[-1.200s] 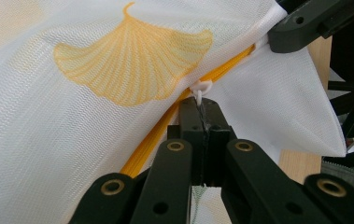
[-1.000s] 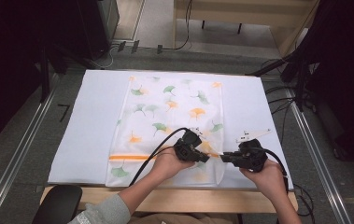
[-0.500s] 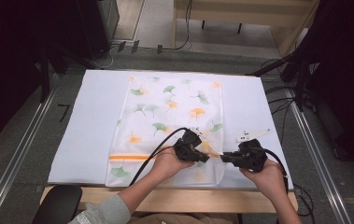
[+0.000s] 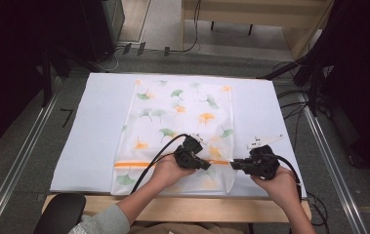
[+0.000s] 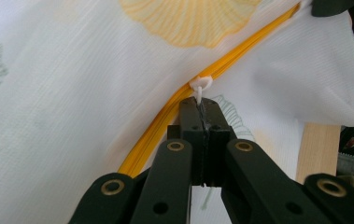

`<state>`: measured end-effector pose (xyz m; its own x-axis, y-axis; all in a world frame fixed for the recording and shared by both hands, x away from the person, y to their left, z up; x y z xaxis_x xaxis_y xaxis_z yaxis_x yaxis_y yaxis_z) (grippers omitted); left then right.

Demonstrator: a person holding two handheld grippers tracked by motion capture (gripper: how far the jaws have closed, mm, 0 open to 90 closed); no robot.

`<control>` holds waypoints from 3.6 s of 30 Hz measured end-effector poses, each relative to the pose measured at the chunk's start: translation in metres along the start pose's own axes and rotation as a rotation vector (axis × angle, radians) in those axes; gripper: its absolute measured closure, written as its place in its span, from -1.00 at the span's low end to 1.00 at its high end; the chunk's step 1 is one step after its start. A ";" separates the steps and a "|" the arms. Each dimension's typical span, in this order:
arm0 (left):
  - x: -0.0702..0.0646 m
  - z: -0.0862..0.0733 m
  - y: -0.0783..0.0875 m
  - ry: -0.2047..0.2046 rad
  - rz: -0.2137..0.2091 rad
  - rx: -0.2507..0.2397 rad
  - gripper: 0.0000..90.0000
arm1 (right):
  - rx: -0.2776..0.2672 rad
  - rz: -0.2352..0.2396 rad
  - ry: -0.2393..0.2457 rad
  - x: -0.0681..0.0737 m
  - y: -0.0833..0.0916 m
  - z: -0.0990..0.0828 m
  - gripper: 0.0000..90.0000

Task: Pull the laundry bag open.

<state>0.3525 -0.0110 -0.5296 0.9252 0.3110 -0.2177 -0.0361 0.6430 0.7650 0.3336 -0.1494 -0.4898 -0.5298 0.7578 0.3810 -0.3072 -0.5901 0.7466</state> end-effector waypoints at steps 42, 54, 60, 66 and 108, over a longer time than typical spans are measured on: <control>0.011 -0.023 0.019 0.033 0.014 0.047 1.00 | -0.001 -0.003 -0.015 -0.004 0.002 -0.001 0.89; 0.015 -0.030 0.028 0.055 0.013 0.036 1.00 | -0.001 -0.003 -0.018 -0.005 0.002 -0.001 0.89; 0.015 -0.030 0.030 0.051 0.008 0.037 1.00 | -0.004 -0.003 -0.020 -0.006 0.002 -0.001 0.89; 0.014 -0.030 0.030 0.054 0.016 0.036 1.00 | -0.004 -0.004 -0.020 -0.006 0.003 -0.001 0.89; 0.026 -0.050 0.053 0.100 0.024 0.049 1.00 | 0.002 -0.011 -0.026 -0.012 0.004 -0.001 0.90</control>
<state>0.3561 0.0663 -0.5251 0.8816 0.3962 -0.2565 -0.0371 0.6000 0.7991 0.3376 -0.1613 -0.4921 -0.5055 0.7712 0.3870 -0.3115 -0.5813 0.7517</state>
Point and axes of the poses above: each handheld gripper's, and its own axes: y roughly backward along the jaws, z roughly out of its top, x roughly to its left, the point moved 9 cm from there along -y, roughly forward along the jaws, and after that the axes turned 15 degrees about -y, right-handed, at the moved point
